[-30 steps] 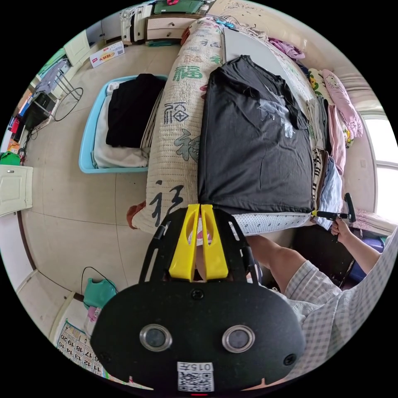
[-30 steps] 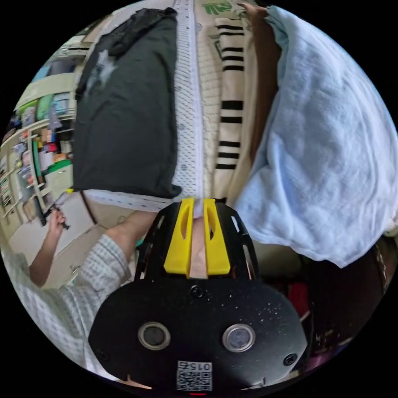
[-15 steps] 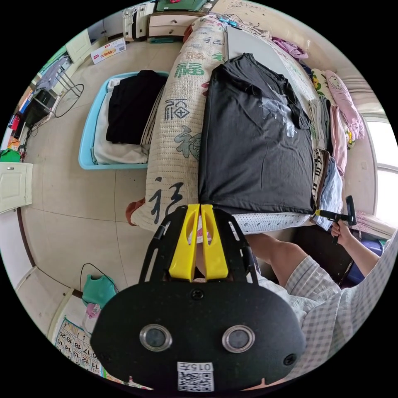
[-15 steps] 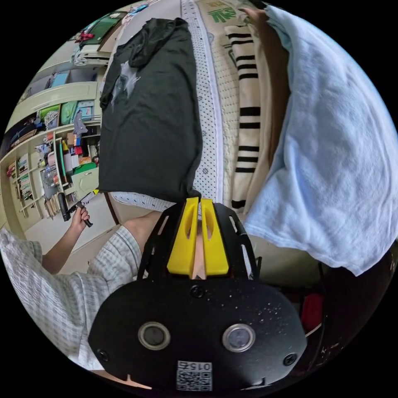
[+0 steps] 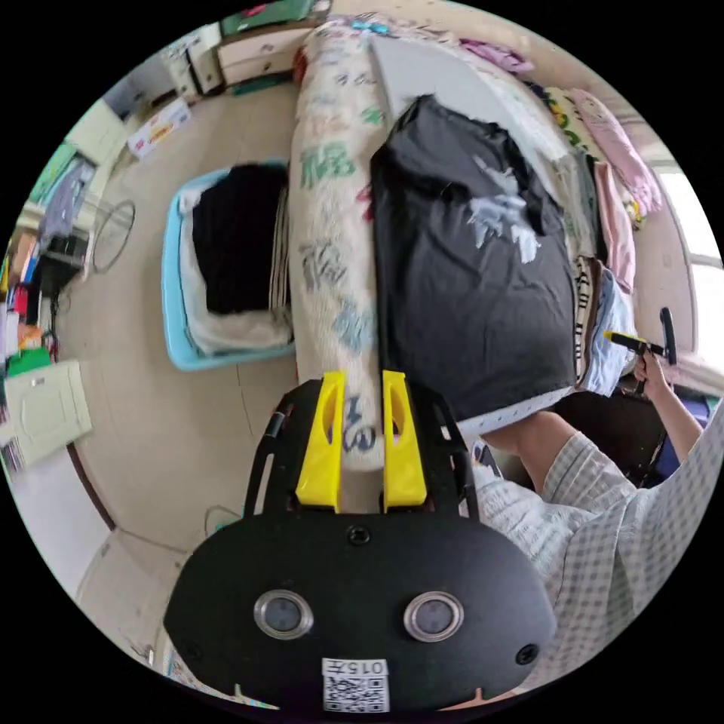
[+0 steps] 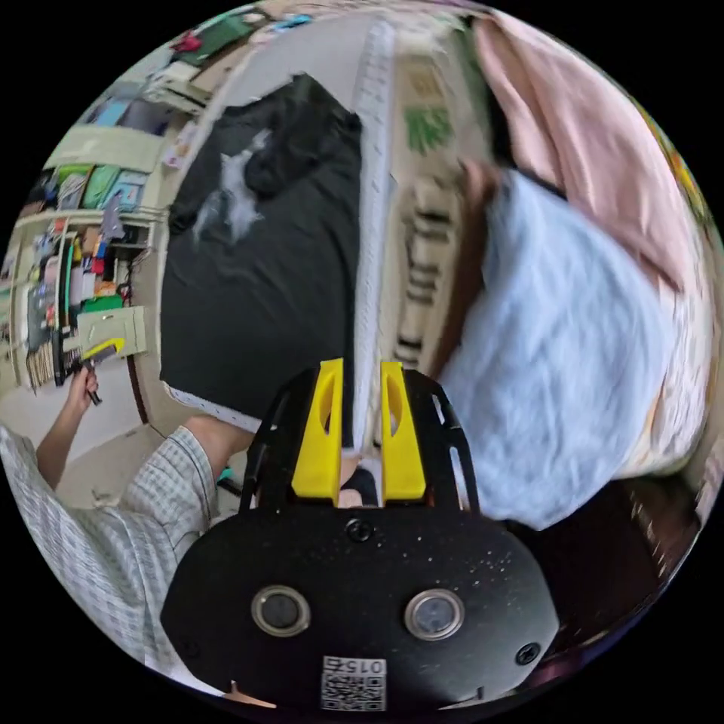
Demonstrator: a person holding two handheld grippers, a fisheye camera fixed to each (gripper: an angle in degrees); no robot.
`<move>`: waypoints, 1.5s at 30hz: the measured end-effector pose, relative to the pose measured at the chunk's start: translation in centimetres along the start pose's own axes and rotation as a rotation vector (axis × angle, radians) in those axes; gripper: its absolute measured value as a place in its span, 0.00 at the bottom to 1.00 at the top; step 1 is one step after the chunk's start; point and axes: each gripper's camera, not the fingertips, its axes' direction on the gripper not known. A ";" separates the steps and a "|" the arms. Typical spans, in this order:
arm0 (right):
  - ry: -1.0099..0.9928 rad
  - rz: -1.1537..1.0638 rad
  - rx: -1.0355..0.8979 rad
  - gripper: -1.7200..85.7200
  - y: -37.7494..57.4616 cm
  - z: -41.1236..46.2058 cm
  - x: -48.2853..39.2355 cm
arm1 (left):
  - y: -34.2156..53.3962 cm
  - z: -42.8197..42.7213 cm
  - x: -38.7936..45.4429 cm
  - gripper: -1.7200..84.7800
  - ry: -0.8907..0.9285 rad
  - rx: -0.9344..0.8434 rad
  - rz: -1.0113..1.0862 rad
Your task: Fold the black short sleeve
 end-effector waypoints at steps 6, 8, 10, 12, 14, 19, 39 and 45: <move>0.029 -0.305 0.084 0.18 -11.5 1.6 -8.6 | -14.0 2.1 7.5 0.13 0.157 0.106 0.309; 0.058 -0.349 0.037 0.18 -13.5 3.1 -10.1 | -16.7 3.5 9.2 0.13 0.144 0.087 0.378; 0.109 -0.388 -0.027 0.17 -15.0 4.8 -11.5 | -19.1 5.4 10.6 0.13 0.090 0.015 0.456; 0.194 -0.379 -0.048 0.13 -15.7 5.5 -12.1 | -20.0 6.3 11.4 0.12 0.035 -0.015 0.507; 0.254 -0.366 -0.037 0.07 -16.2 5.3 -12.4 | -20.6 6.6 11.6 0.09 -0.014 -0.030 0.521; 0.202 -0.226 0.032 0.02 -18.1 -0.1 -9.0 | -23.0 3.5 7.4 0.03 0.123 0.021 0.337; 0.150 -0.073 0.213 0.01 -30.1 -6.3 -7.8 | -33.1 -2.4 -0.7 0.02 0.096 0.324 0.057; 0.281 -0.101 0.090 0.01 -34.9 -2.1 -10.0 | -39.3 1.9 2.4 0.01 0.006 0.210 0.171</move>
